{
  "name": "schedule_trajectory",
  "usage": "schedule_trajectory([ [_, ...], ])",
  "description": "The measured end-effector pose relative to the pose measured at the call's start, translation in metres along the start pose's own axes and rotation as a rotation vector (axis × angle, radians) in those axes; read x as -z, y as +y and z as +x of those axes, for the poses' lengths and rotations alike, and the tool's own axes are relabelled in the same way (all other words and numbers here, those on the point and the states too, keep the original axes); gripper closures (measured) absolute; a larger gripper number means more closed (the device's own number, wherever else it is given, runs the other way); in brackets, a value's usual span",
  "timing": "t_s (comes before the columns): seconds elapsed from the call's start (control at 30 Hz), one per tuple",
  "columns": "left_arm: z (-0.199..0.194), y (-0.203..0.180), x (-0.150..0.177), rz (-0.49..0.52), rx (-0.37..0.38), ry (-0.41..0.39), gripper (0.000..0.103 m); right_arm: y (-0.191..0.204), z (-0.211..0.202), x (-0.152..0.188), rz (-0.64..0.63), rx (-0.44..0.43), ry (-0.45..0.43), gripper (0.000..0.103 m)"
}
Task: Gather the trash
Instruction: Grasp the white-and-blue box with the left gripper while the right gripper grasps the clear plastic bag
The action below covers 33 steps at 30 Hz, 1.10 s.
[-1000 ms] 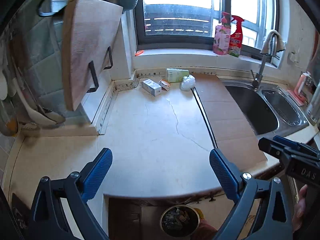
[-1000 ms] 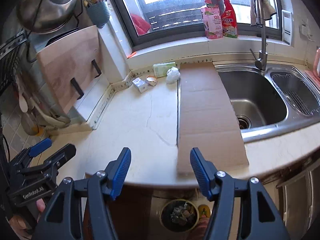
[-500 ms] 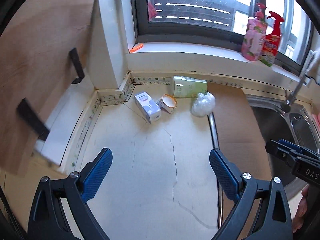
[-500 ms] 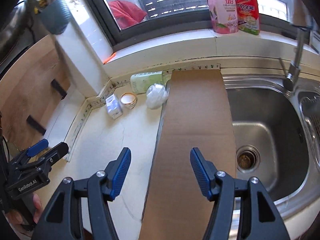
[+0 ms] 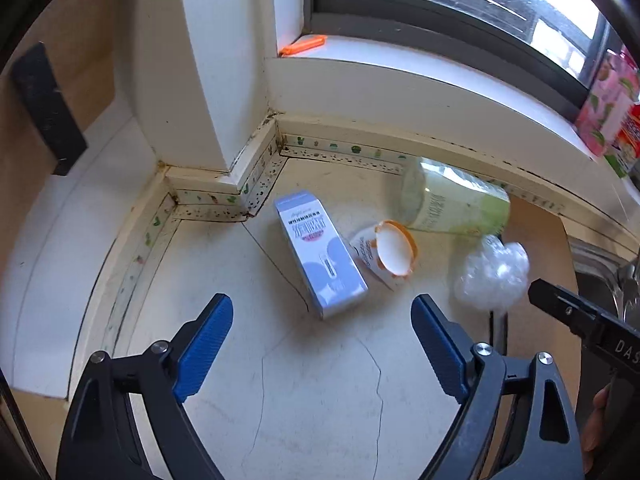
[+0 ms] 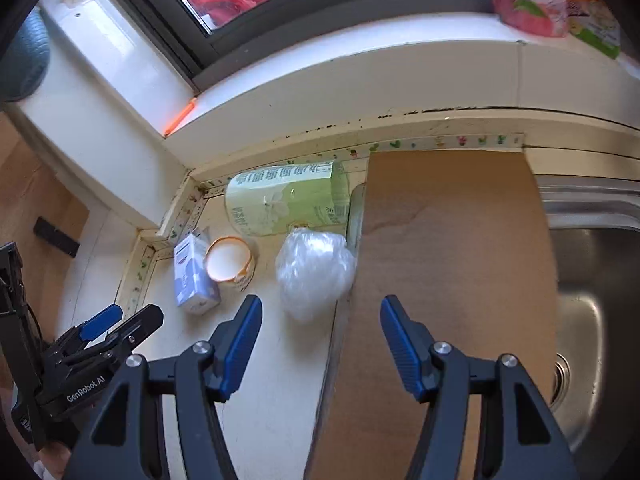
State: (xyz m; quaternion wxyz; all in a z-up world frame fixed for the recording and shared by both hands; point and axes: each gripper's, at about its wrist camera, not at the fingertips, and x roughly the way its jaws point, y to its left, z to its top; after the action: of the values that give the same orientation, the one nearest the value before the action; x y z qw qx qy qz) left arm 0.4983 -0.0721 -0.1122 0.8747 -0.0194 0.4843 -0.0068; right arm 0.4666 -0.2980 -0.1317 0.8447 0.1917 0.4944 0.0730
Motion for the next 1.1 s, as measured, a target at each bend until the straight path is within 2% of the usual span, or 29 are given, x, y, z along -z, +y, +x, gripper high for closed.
schedule_trajectory([
  [0.23, 0.04, 0.009, -0.019, -0.048, -0.004, 0.039, 0.022, 0.007, 0.034, -0.015, -0.005, -0.007, 0.021, 0.041],
  [0.37, 0.059, 0.013, -0.021, -0.058, -0.017, 0.074, 0.03, 0.009, 0.045, -0.017, -0.02, 0.003, 0.026, 0.041],
  [0.53, 0.073, 0.015, -0.022, -0.082, -0.002, 0.097, 0.033, 0.012, 0.053, -0.016, -0.057, 0.025, 0.011, 0.041],
  [0.6, 0.078, 0.014, -0.022, -0.075, 0.004, 0.102, 0.038, 0.015, 0.053, -0.015, -0.069, 0.033, 0.005, 0.041],
  [0.63, 0.08, 0.013, -0.022, -0.071, 0.012, 0.131, 0.045, 0.016, 0.054, -0.014, -0.076, 0.04, -0.001, 0.041],
  [0.67, 0.082, 0.012, -0.022, -0.069, 0.017, 0.136, 0.057, 0.018, 0.055, -0.014, -0.084, 0.046, -0.006, 0.043],
  [0.7, 0.085, 0.012, -0.023, -0.069, 0.017, 0.141, 0.063, 0.019, 0.055, -0.013, -0.094, 0.053, -0.011, 0.048],
  [0.77, 0.085, 0.012, -0.021, -0.07, 0.004, 0.135, 0.07, 0.02, 0.059, -0.012, -0.1, 0.046, 0.002, 0.055],
  [0.9, 0.077, 0.011, -0.012, -0.064, -0.007, 0.115, 0.07, 0.025, 0.056, -0.008, -0.118, 0.05, -0.012, 0.061],
  [1.1, 0.046, 0.014, 0.001, -0.069, -0.018, 0.072, 0.07, 0.036, 0.032, 0.004, -0.139, 0.026, -0.04, 0.064],
])
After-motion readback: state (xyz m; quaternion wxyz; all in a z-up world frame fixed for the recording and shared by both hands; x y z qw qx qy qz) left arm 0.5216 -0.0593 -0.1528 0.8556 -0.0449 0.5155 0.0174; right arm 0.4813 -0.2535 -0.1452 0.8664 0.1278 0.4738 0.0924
